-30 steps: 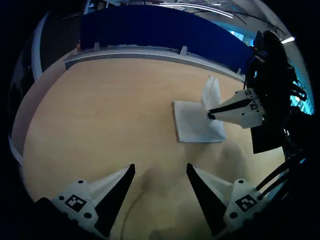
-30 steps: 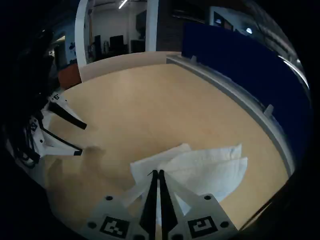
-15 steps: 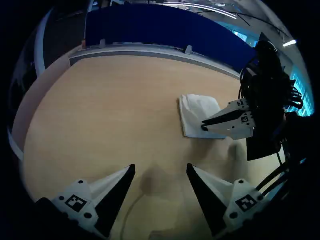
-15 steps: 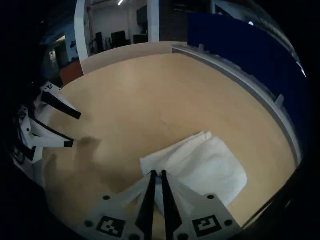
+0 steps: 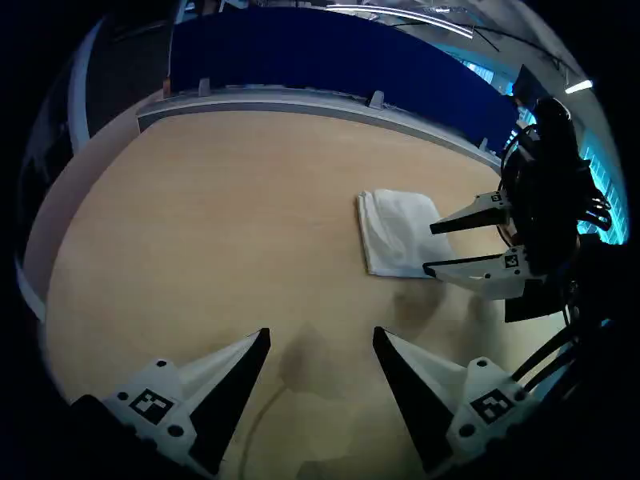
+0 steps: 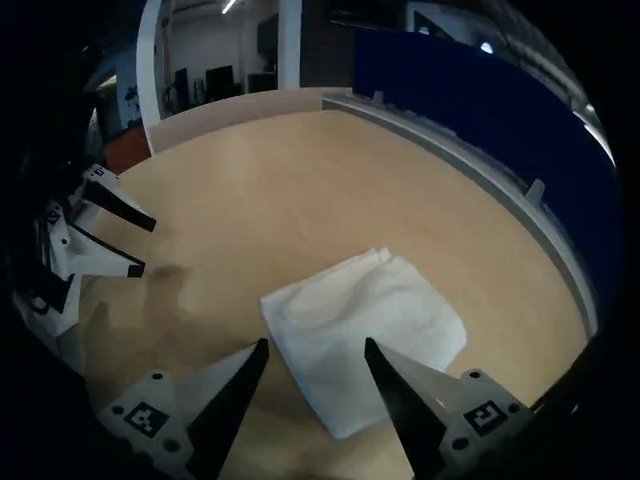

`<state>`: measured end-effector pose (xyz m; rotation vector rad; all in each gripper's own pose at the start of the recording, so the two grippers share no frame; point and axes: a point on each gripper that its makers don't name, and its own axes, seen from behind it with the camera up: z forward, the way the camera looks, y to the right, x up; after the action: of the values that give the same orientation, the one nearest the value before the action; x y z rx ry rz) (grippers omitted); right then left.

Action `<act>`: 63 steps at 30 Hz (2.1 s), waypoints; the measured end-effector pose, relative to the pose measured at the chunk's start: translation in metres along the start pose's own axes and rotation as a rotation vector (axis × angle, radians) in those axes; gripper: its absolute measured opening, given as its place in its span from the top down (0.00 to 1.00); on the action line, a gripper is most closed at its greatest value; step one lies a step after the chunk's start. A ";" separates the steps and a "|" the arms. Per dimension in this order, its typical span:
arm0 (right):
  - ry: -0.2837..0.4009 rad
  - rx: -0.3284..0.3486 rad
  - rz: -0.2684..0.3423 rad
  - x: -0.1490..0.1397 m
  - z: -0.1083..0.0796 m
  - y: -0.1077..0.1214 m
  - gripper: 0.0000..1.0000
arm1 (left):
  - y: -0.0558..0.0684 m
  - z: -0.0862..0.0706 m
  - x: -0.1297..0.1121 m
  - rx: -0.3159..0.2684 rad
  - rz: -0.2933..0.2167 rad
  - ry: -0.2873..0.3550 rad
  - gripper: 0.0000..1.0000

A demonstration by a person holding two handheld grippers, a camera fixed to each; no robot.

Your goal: Fold towel

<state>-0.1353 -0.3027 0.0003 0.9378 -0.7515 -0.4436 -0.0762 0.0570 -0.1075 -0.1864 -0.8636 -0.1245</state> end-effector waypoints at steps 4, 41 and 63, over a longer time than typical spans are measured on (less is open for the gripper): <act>-0.005 -0.017 0.015 -0.008 -0.005 0.004 0.07 | -0.002 0.000 -0.001 0.004 0.009 -0.005 0.04; -0.048 -0.081 0.194 -0.075 -0.019 0.017 0.84 | -0.006 -0.001 -0.006 0.017 0.017 -0.012 0.05; 0.099 -0.110 0.156 0.005 -0.065 0.036 0.95 | -0.006 -0.008 -0.001 0.024 0.025 0.004 0.05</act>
<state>-0.0829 -0.2506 0.0088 0.7865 -0.6970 -0.2964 -0.0724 0.0494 -0.1124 -0.1741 -0.8585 -0.0911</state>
